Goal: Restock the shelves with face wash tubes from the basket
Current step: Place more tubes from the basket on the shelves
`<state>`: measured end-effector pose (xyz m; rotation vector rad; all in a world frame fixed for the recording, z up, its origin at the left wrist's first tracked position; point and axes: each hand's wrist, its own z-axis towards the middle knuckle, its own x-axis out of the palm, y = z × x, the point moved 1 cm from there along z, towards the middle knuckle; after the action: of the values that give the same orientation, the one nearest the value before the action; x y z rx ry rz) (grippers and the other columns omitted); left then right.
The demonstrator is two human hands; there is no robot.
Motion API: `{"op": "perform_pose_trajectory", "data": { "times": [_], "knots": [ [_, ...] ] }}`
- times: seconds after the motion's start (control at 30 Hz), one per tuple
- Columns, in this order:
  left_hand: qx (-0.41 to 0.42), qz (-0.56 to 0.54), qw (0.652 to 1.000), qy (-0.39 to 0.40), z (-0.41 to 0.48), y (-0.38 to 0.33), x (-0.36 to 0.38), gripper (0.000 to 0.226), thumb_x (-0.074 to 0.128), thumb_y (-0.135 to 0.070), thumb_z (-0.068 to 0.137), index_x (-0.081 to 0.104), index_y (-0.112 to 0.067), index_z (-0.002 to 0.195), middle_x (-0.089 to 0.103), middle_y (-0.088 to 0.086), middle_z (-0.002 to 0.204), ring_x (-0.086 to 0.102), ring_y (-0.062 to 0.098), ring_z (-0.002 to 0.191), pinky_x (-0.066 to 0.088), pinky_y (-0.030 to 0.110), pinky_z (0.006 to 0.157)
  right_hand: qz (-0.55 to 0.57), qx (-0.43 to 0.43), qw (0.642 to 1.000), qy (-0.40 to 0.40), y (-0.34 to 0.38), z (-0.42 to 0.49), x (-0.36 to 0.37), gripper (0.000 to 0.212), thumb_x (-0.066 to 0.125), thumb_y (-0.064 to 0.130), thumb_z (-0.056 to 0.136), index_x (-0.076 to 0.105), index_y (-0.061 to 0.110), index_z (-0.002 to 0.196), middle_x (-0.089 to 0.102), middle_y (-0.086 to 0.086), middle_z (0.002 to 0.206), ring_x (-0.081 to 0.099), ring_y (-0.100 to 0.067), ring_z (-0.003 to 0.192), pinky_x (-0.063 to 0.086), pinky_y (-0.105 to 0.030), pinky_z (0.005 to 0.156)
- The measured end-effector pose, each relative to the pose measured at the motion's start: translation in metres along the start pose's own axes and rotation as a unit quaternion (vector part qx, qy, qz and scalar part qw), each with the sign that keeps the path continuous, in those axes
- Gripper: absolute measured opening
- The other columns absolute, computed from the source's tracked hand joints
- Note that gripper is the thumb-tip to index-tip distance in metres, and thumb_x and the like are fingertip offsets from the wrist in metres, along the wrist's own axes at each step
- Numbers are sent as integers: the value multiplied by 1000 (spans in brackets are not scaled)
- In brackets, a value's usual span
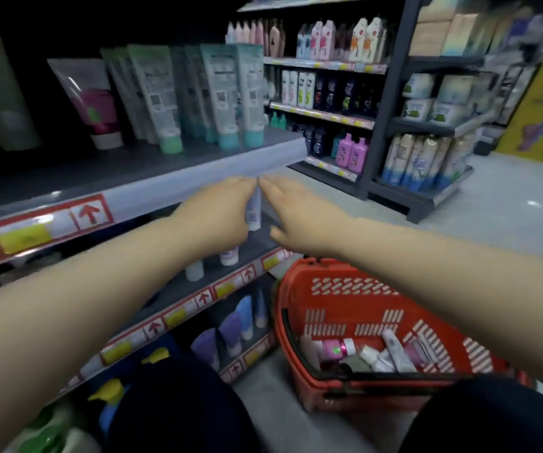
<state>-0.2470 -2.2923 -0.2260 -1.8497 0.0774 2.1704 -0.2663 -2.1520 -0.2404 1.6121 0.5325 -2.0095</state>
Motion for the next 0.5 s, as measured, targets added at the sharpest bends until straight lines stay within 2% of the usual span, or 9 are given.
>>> {"op": "perform_pose_trajectory", "data": {
  "times": [0.07, 0.17, 0.27, 0.4, 0.5],
  "knots": [
    [41, 4, 999, 36, 5, -20, 27, 63, 50, -23, 70, 42, -18, 133, 48, 7, 134, 52, 33, 119, 45, 44, 96, -30, 11, 999, 26, -18, -23, 12, 74, 53, 18, 86, 16, -1, 147, 19, -16, 156, 19, -25, 144, 5, -22, 114],
    [77, 24, 995, 56, 15, -46, 66, 61, 51, -30, 84, 34, -15, 141, 42, 6, 142, 47, 31, 126, 38, 41, 104, -43, 30, 997, 61, -43, -49, 32, 75, 51, 21, 89, 12, -1, 148, 14, -17, 157, 16, -23, 145, 2, -20, 113],
    [100, 44, 991, 78, 31, -68, 111, 63, 53, -31, 85, 31, -16, 143, 42, 3, 142, 44, 23, 130, 32, 41, 108, -43, 54, 992, 103, -71, -70, 58, 77, 52, 21, 88, 10, -1, 149, 14, -16, 157, 14, -23, 146, 1, -20, 112],
    [127, 61, 980, 139, 55, -86, 171, 67, 52, -28, 81, 29, -16, 143, 42, 2, 139, 46, 25, 128, 36, 39, 104, -35, 81, 984, 154, -109, -83, 104, 81, 55, 23, 86, 11, -1, 148, 15, -17, 156, 16, -25, 145, 6, -25, 117],
    [119, 61, 972, 191, 68, -97, 210, 70, 54, -21, 83, 25, -13, 146, 36, 5, 146, 40, 24, 132, 31, 36, 108, -23, 93, 975, 200, -135, -90, 144, 80, 55, 23, 87, 10, 0, 149, 13, -17, 157, 13, -26, 146, 6, -28, 118]
  ]
}}
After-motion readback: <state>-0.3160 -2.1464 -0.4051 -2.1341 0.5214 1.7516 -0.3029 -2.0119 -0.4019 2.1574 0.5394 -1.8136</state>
